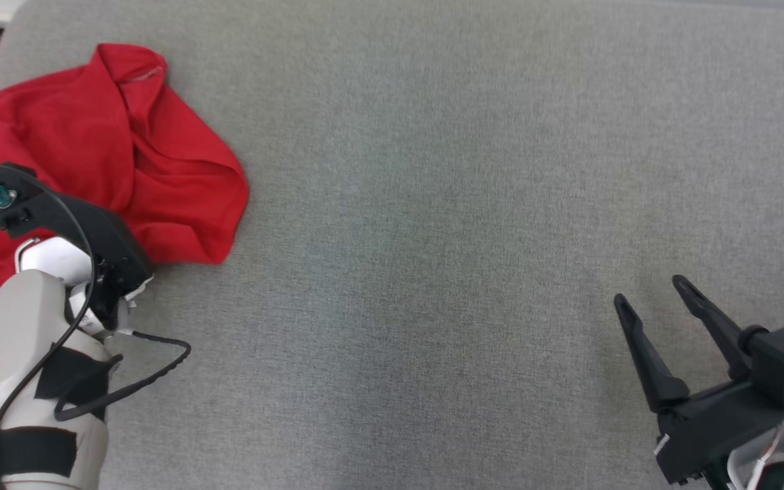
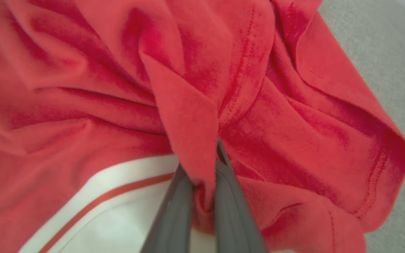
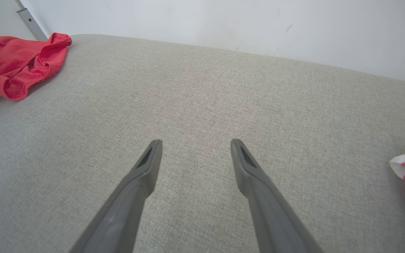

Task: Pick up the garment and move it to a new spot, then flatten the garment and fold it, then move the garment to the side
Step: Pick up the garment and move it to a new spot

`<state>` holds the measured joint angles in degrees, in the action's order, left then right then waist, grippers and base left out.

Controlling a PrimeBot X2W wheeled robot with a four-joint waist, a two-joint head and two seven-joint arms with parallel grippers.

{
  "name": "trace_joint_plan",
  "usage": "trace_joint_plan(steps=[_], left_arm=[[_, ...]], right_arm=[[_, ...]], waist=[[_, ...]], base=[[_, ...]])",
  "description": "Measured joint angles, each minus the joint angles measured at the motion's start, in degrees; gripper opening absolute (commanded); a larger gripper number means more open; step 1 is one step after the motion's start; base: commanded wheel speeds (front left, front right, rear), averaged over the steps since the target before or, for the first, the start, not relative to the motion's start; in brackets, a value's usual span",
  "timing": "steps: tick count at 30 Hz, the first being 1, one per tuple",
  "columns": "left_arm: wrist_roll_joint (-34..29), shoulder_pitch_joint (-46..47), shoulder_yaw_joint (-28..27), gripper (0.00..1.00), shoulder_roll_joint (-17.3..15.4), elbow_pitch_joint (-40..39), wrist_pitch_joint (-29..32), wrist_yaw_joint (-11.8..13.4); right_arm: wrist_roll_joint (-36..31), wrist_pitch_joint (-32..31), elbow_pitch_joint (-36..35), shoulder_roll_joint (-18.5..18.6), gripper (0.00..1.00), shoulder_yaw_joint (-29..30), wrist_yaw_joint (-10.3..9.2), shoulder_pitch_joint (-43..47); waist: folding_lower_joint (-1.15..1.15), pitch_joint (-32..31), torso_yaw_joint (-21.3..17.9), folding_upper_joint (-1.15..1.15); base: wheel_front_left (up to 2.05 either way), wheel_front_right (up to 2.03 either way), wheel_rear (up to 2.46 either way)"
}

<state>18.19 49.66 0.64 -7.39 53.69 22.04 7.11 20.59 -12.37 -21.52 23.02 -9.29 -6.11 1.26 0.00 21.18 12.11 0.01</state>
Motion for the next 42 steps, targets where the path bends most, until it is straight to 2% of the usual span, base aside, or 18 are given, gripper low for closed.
trace_joint_plan(steps=[5, 14, 20, 28, 31, 36, 42], left_arm=[[-0.10, 1.24, -1.10, 0.00, 1.74, 1.23, -2.23, 0.00], [-1.68, 5.29, 2.92, 0.00, 4.33, 0.15, -5.91, -0.21], [-1.94, 7.56, 6.30, 0.00, 6.17, -1.23, -7.98, -3.92], [-0.07, 7.12, 11.67, 0.00, 6.30, -2.70, -9.03, -8.81], [7.23, 5.33, 19.79, 0.00, 5.56, -5.83, -9.05, -10.25], [17.08, 0.86, 31.55, 0.00, 5.68, -15.68, -8.95, -9.89], [24.94, -0.20, 40.49, 0.00, 5.67, -25.63, -9.56, -5.03]], right_arm=[[0.59, 0.29, 2.68, -1.79, 1.00, -0.87, 0.01, -1.86], [2.26, 2.41, 6.81, -5.49, 1.00, -1.98, 0.00, -2.99], [2.96, 4.38, 10.39, -8.69, 1.00, -3.54, 0.00, -3.28], [3.46, 6.36, 15.26, -12.09, 1.00, -6.32, 0.01, -3.27], [3.59, 6.65, 16.51, -13.10, 1.00, -7.45, 0.04, -2.88], [3.59, 7.04, 16.47, -13.38, 1.00, -8.27, 0.04, -0.97], [3.59, 7.31, 15.85, -13.40, 1.00, -9.03, 0.08, -0.21]], waist=[[0.00, -3.03, 0.44, -0.01], [-0.01, -9.09, 0.44, -0.01], [-0.01, -13.94, -0.54, -0.01], [-0.02, -20.05, -3.94, -0.01], [-0.01, -22.08, -5.95, -0.02], [-0.02, -24.96, -10.03, -0.02], [-0.01, -27.27, -15.45, -0.02]], base=[[0.00, 0.00, 0.00], [0.00, 0.00, 0.00], [0.00, 0.00, 0.00], [0.00, 0.00, 0.00], [0.00, 0.00, 0.00], [0.00, 0.00, 0.00], [0.00, 0.00, 0.00]])
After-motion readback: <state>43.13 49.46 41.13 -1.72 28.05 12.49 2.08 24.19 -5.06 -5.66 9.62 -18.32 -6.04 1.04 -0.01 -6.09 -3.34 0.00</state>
